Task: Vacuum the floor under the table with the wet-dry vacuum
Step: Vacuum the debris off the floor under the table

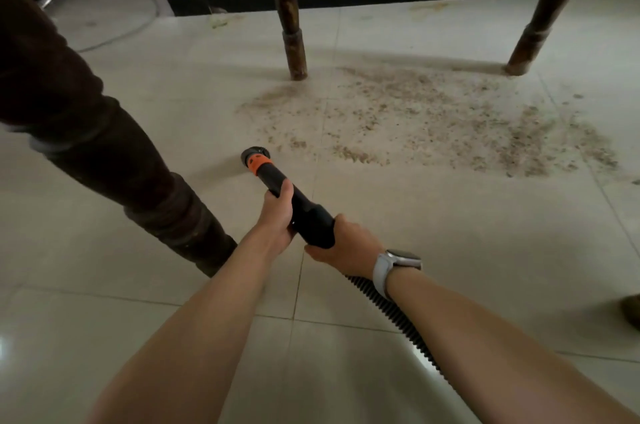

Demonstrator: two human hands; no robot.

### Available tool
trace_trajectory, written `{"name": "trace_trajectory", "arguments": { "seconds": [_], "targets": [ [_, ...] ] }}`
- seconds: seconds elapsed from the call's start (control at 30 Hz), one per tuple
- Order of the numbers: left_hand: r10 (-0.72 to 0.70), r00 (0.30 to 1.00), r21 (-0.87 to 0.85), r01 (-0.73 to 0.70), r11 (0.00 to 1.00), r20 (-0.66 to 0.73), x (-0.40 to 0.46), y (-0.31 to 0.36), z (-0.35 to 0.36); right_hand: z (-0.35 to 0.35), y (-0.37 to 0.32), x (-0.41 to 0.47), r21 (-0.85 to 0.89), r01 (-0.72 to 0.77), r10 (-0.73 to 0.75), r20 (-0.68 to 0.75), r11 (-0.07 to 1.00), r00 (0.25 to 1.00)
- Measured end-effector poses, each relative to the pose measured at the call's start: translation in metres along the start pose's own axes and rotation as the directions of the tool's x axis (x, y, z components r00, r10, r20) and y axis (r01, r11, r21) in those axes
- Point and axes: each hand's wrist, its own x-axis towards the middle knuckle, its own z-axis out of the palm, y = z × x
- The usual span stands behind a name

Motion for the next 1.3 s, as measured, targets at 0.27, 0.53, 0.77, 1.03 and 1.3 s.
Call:
{"name": "trace_trajectory", "arguments": {
  "seconds": [0.27,0.53,0.77,1.03,1.3],
  "targets": [
    [0.020,1.000,0.081,-0.022,0.997,0.023,0.003,0.015,0.006,-0.006,-0.010,0.011,0.032,-0.036,0.036,0.003,0.999,0.999],
    [0.027,0.996,0.128,-0.039,0.991,0.089,-0.018,-0.010,0.019,-0.004,0.014,-0.028,0.063,-0.066,0.068,-0.033,0.996,0.997],
    [0.027,0.991,0.133,-0.044,0.990,0.133,-0.033,-0.022,0.034,-0.015,0.028,-0.050,0.058,-0.097,0.101,-0.055,0.994,0.993],
    [-0.006,0.979,0.133,-0.022,0.991,0.205,-0.046,-0.025,0.050,-0.023,0.038,-0.068,0.007,-0.145,0.145,-0.112,0.989,0.983],
    [0.000,0.974,0.167,-0.040,0.985,0.229,-0.057,-0.034,0.062,-0.023,0.050,-0.080,0.068,-0.166,0.173,-0.115,0.984,0.978]
  ]
}}
